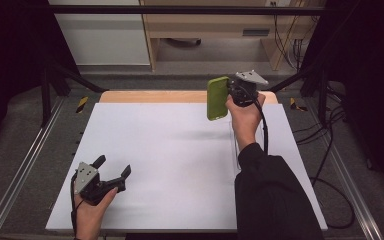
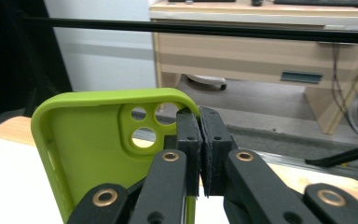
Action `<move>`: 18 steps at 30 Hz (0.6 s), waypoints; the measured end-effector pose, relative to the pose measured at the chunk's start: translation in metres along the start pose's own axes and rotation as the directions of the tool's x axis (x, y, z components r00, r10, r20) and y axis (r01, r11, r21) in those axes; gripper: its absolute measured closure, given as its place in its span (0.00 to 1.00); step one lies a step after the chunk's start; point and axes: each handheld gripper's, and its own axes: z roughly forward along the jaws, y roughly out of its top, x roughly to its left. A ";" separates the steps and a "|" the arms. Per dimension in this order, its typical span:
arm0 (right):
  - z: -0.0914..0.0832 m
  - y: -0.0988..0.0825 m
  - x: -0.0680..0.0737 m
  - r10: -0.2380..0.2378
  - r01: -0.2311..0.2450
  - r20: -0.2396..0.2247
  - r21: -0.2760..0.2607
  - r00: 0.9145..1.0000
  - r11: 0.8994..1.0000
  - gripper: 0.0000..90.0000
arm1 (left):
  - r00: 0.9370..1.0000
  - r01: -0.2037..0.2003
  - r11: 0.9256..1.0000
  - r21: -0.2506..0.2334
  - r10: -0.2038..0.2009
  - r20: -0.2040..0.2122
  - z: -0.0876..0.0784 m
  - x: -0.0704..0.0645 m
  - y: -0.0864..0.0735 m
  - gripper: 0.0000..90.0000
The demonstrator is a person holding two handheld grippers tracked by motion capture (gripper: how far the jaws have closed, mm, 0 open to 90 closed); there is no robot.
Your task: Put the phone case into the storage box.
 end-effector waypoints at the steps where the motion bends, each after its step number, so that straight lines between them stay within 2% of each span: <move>1: 0.000 0.000 -0.002 0.001 -0.001 0.008 -0.001 1.000 1.000 0.98 | 1.000 0.000 1.000 -0.001 0.000 0.004 0.000 0.000 0.000 0.03; 4: -0.002 0.002 -0.014 0.013 -0.013 0.036 -0.004 0.999 1.000 0.98 | 1.000 0.003 1.000 0.001 -0.003 0.007 0.000 0.000 -0.001 0.02; 5: -0.002 0.002 -0.014 0.013 -0.013 0.036 -0.004 0.999 1.000 0.98 | 1.000 0.003 1.000 0.001 -0.003 0.007 0.000 0.000 -0.001 0.02; 6: -0.003 0.001 -0.021 0.024 -0.024 0.048 -0.001 0.999 1.000 0.98 | 1.000 0.005 1.000 0.001 -0.005 0.008 0.000 0.000 -0.001 0.02; 9: -0.005 0.000 -0.031 0.034 -0.034 0.074 0.000 0.997 0.999 0.98 | 1.000 -0.006 1.000 0.007 0.006 0.010 0.001 -0.001 -0.001 0.02; 14: -0.008 -0.002 -0.050 0.057 -0.058 0.128 -0.002 0.990 0.998 0.98 | 1.000 0.003 1.000 0.008 -0.003 0.020 0.002 -0.001 -0.002 0.02; 15: -0.008 -0.002 -0.050 0.057 -0.058 0.128 -0.002 0.990 0.998 0.98 | 1.000 0.003 1.000 0.008 -0.003 0.020 0.002 -0.001 -0.002 0.02; 18: -0.010 -0.005 -0.063 0.078 -0.080 0.160 0.001 0.984 0.997 0.98 | 1.000 0.004 1.000 0.007 -0.004 0.021 0.002 -0.001 -0.002 0.02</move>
